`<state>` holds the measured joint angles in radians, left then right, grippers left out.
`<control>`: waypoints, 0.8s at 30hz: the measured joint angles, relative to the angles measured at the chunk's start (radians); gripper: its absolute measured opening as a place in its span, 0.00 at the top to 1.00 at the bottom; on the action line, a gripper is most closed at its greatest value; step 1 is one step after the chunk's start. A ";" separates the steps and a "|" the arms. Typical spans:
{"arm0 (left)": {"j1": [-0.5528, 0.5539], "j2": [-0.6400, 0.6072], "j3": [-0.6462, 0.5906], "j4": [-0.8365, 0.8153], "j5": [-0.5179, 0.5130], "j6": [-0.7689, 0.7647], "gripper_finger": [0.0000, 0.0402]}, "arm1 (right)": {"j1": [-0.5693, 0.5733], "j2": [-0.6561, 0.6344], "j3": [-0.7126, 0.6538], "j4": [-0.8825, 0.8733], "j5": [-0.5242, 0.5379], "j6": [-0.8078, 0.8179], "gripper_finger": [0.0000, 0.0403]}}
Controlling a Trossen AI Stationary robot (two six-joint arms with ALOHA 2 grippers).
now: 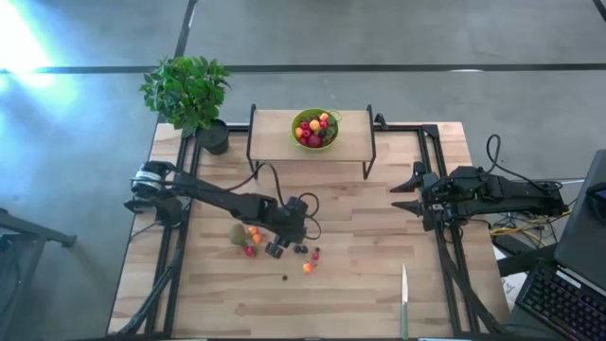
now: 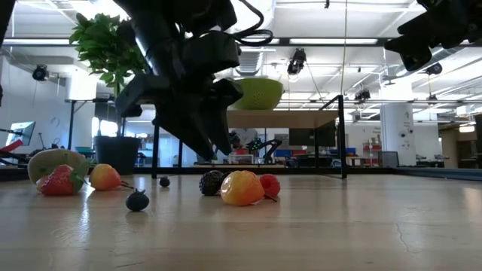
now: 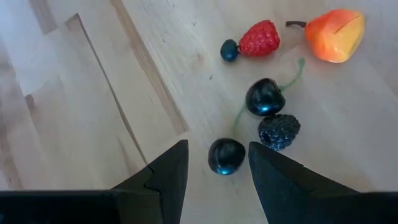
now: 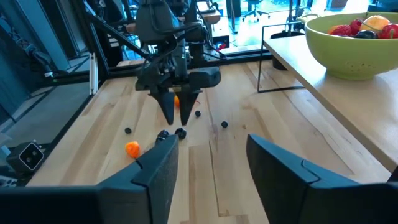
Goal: Pick & Place Fruit
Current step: Put the black cherry into the green strainer bowl on the shelf
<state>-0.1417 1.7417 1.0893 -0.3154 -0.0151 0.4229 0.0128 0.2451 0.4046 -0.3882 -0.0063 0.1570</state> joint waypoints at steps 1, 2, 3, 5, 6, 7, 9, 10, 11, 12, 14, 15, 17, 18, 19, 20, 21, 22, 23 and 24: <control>0.000 0.002 -0.004 0.007 0.000 0.001 0.57 | 0.000 0.000 0.000 0.000 0.000 0.000 0.55; 0.000 0.005 -0.008 0.012 0.000 0.002 0.57 | 0.000 0.000 0.000 0.000 0.000 0.000 0.55; 0.000 0.009 -0.010 0.012 0.000 0.002 0.57 | 0.000 0.000 0.000 0.000 0.000 0.000 0.56; 0.001 0.018 -0.013 0.014 0.000 0.002 0.57 | 0.000 0.000 0.000 0.000 0.000 0.000 0.57; 0.001 0.023 -0.013 0.013 0.000 0.002 0.57 | 0.000 0.000 0.000 0.000 0.000 0.000 0.58; 0.001 0.029 -0.013 0.017 0.000 0.003 0.57 | 0.000 0.000 0.000 0.000 0.000 0.000 0.58; 0.001 0.041 -0.013 0.027 0.000 0.008 0.57 | 0.000 0.000 0.000 0.000 0.000 0.000 0.59; 0.001 0.048 -0.013 0.029 0.000 0.013 0.57 | 0.000 0.000 0.000 0.000 0.000 0.000 0.60; 0.001 0.054 -0.013 0.033 -0.001 0.016 0.57 | 0.000 0.000 0.000 0.000 0.000 0.000 0.60; 0.001 0.060 -0.013 0.037 0.000 0.019 0.57 | 0.000 0.000 0.000 0.000 0.000 0.000 0.61; 0.001 0.070 -0.013 0.044 0.000 0.020 0.57 | 0.000 0.000 0.000 0.000 0.000 0.000 0.62; 0.002 0.075 -0.013 0.048 0.000 0.020 0.57 | 0.000 0.000 0.000 0.000 0.000 0.000 0.63; 0.002 0.081 -0.013 0.047 0.000 0.020 0.57 | 0.000 0.000 0.000 0.000 0.000 0.000 0.64; 0.002 0.084 -0.013 0.048 0.000 0.020 0.57 | 0.000 0.000 0.000 0.000 0.000 0.000 0.65; 0.002 0.086 -0.013 0.050 0.000 0.020 0.57 | 0.000 0.000 0.000 0.000 0.000 0.000 0.66; 0.002 0.089 -0.013 0.049 0.000 0.020 0.57 | 0.000 0.000 0.000 0.000 0.000 0.000 0.67; 0.002 0.092 -0.013 0.050 0.000 0.020 0.57 | 0.000 0.000 0.000 0.000 0.000 0.000 0.68; 0.002 0.094 -0.013 0.050 0.000 0.020 0.57 | 0.000 0.000 0.000 0.000 0.000 0.000 0.68; 0.002 0.097 -0.013 0.050 0.000 0.020 0.57 | 0.000 0.000 0.000 0.000 0.000 0.000 0.69; 0.002 0.100 -0.013 0.051 0.001 0.020 0.57 | 0.000 0.000 0.000 0.000 0.000 0.000 0.70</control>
<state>-0.1394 1.8413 1.0767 -0.2647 -0.0141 0.4427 0.0128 0.2452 0.4046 -0.3882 -0.0063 0.1570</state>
